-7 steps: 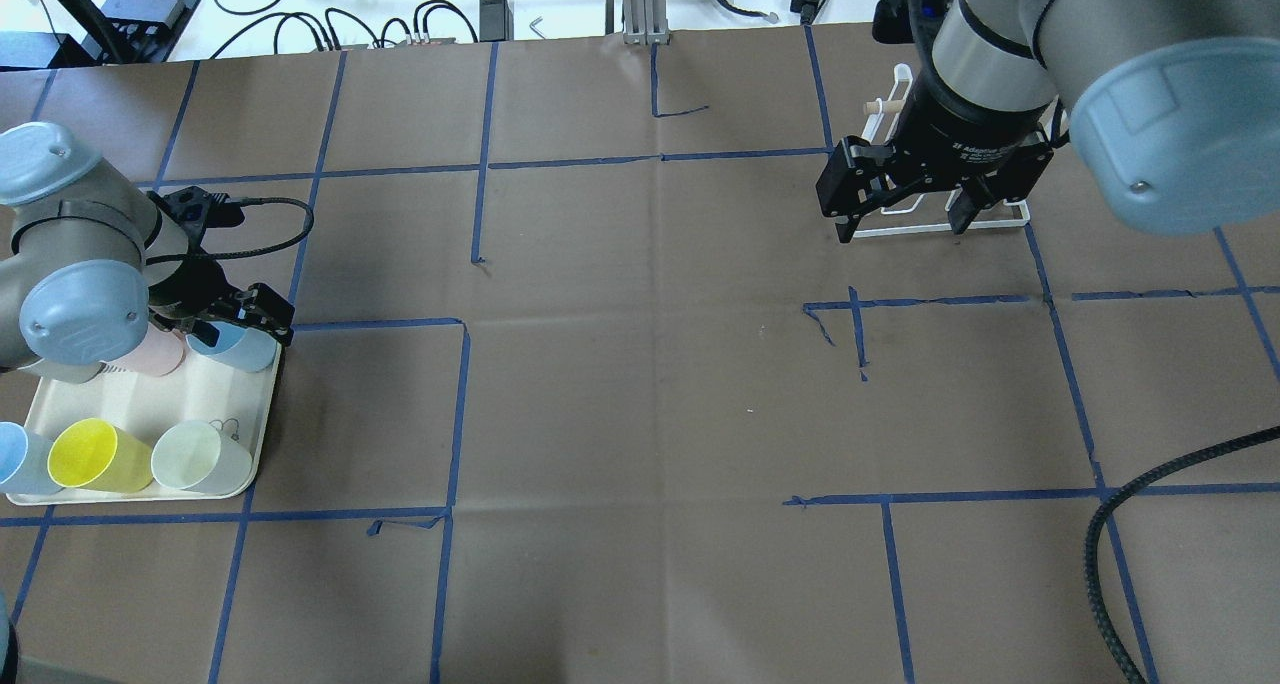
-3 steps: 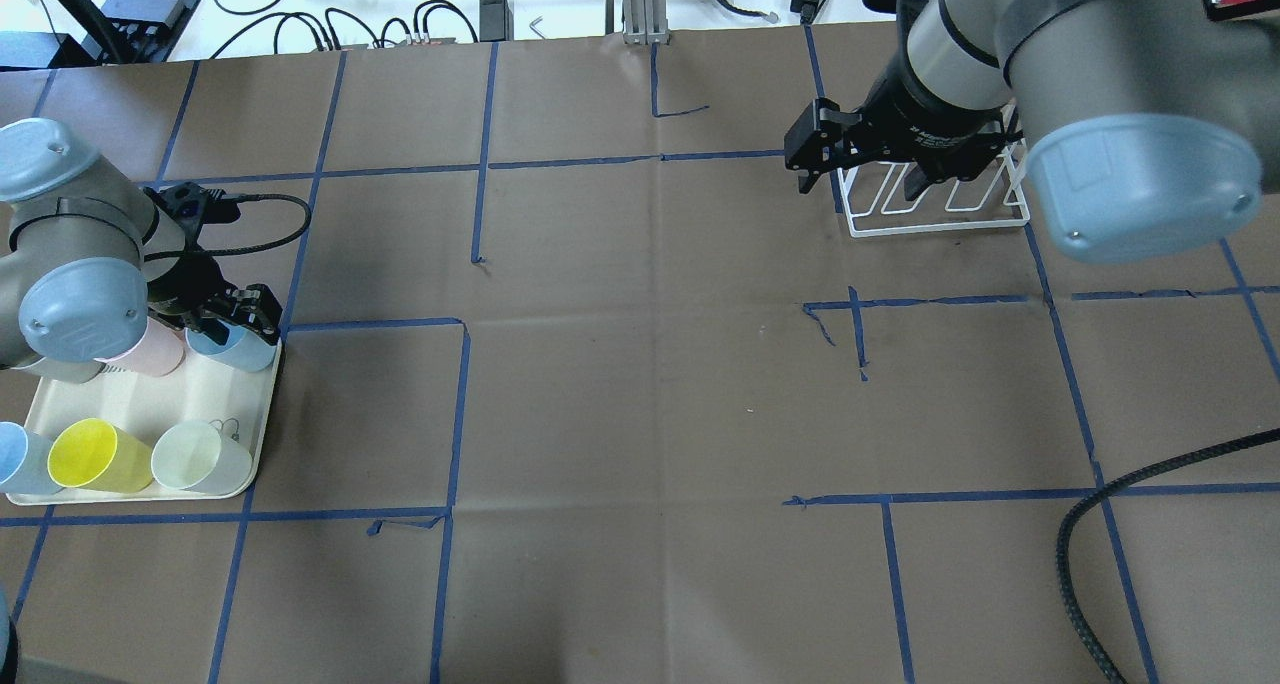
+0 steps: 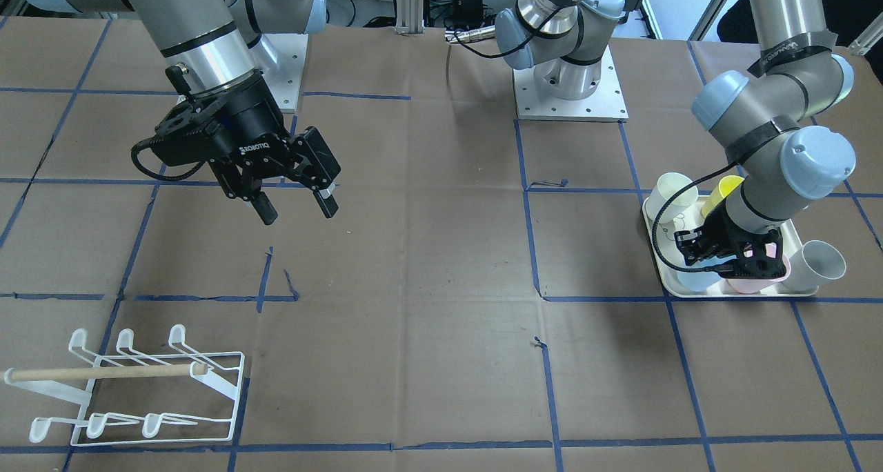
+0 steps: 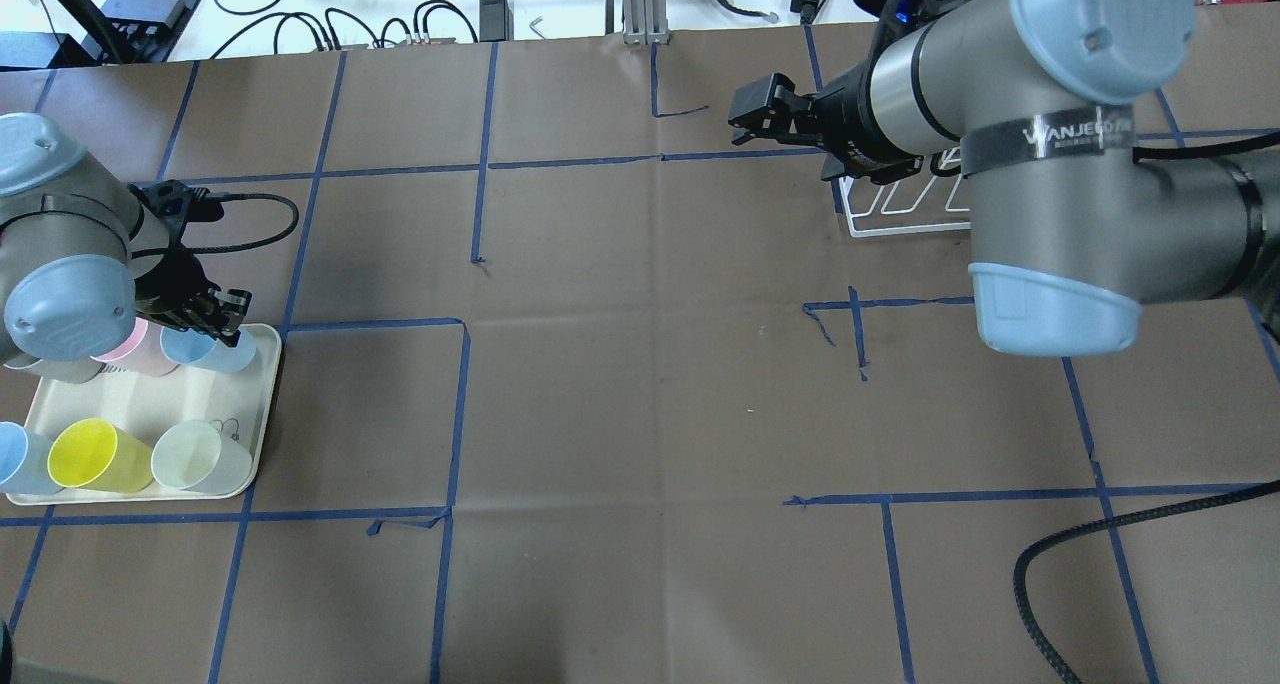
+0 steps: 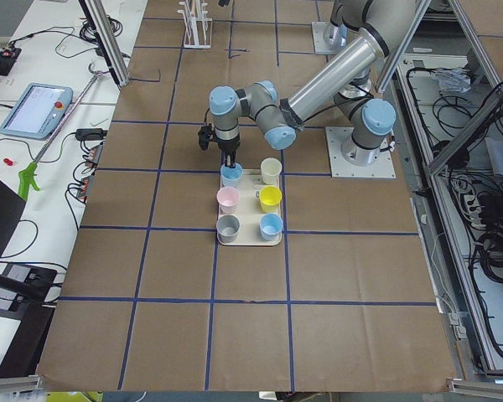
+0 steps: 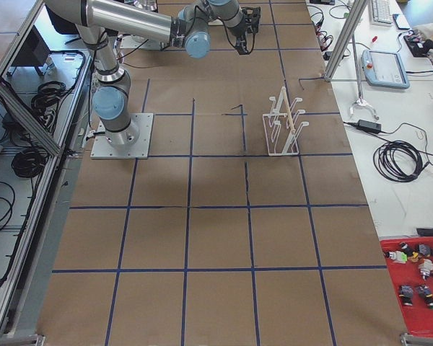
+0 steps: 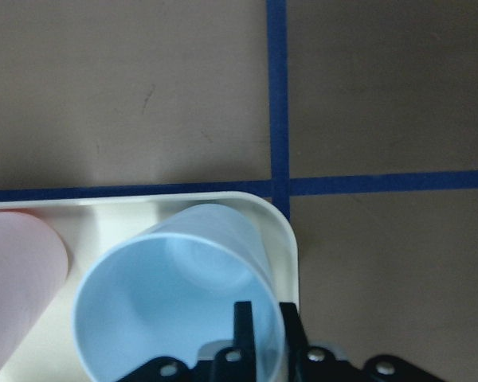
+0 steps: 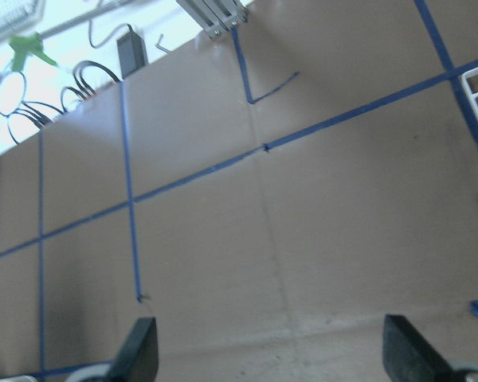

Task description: Transfer IKEA cup to right arm and place on rack

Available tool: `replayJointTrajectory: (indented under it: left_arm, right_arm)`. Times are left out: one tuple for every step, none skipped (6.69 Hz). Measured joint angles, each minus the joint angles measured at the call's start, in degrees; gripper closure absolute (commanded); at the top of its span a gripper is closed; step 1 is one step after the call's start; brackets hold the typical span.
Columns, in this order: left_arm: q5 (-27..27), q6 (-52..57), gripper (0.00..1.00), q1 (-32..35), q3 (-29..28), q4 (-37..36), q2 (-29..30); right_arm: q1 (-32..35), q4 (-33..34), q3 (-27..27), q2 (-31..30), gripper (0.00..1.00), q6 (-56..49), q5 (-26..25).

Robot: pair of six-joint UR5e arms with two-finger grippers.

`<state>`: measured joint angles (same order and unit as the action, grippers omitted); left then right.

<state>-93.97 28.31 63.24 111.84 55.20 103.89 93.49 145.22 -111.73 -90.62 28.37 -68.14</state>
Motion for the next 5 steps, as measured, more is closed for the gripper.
replayJointTrajectory:
  left_arm:
    - [0.11,0.05,1.00,-0.29,-1.14,1.12,-1.24]
    - [0.33,0.05,1.00,-0.23,-3.27,3.93,-2.88]
    - [1.09,0.03,1.00,0.19,-6.88,8.19,-3.88]
    - [2.59,0.08,1.00,1.19,-11.85,12.67,-3.91]
    - [3.84,0.13,1.00,3.06,-16.47,15.61,-3.31]
  right_arm:
    - [0.07,8.99,-2.52,0.02,0.01,6.88,3.47]
    - [0.12,18.56,-5.06,0.20,0.01,14.32,6.17]
    - [0.16,27.88,-7.70,0.59,0.01,21.36,7.58]
    - [0.18,37.01,-10.24,1.38,0.00,28.31,8.25]
    - [0.20,45.52,-12.46,2.45,0.00,36.24,8.51]
